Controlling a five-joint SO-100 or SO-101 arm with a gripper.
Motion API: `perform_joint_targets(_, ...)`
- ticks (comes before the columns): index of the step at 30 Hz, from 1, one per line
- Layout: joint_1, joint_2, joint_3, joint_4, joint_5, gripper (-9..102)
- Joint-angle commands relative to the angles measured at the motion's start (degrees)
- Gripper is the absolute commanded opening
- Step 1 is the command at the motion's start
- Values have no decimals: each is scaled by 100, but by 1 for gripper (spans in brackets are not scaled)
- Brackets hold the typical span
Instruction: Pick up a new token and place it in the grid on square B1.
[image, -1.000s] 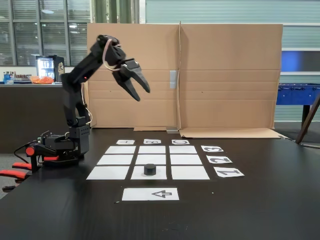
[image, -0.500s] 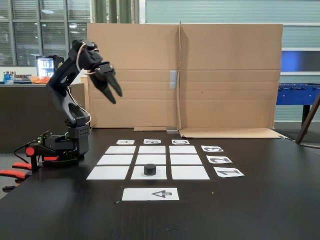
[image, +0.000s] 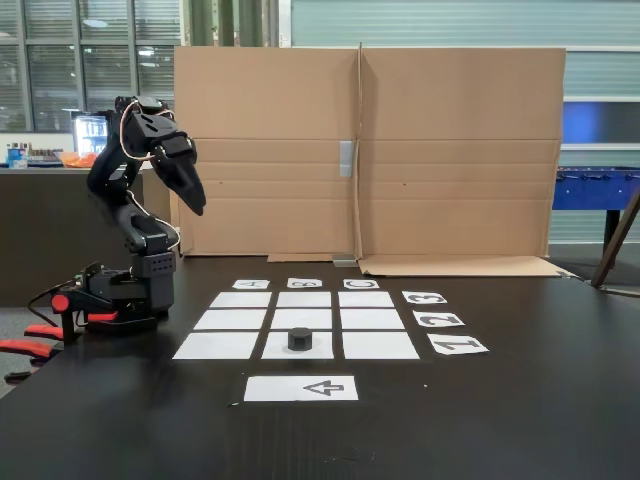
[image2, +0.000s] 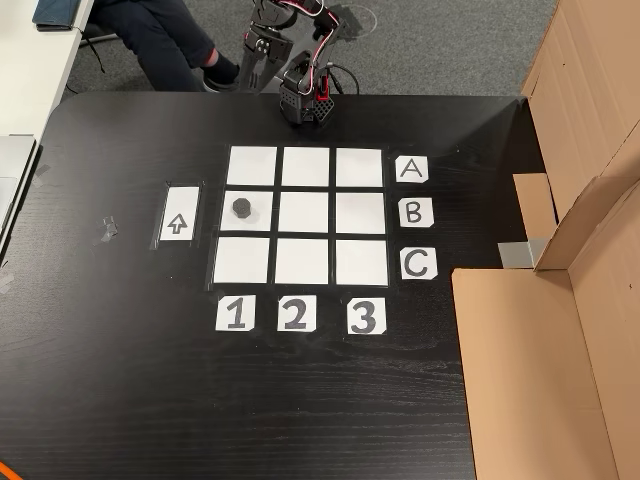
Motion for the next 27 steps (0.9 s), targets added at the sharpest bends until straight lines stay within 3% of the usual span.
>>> perform_joint_targets(1,237,167,404,-369,18,11)
perform_joint_targets(9,958,773,1828,-1310,-9,10)
perform_joint_targets(27,3929,1494,3612,-2997,-905,8)
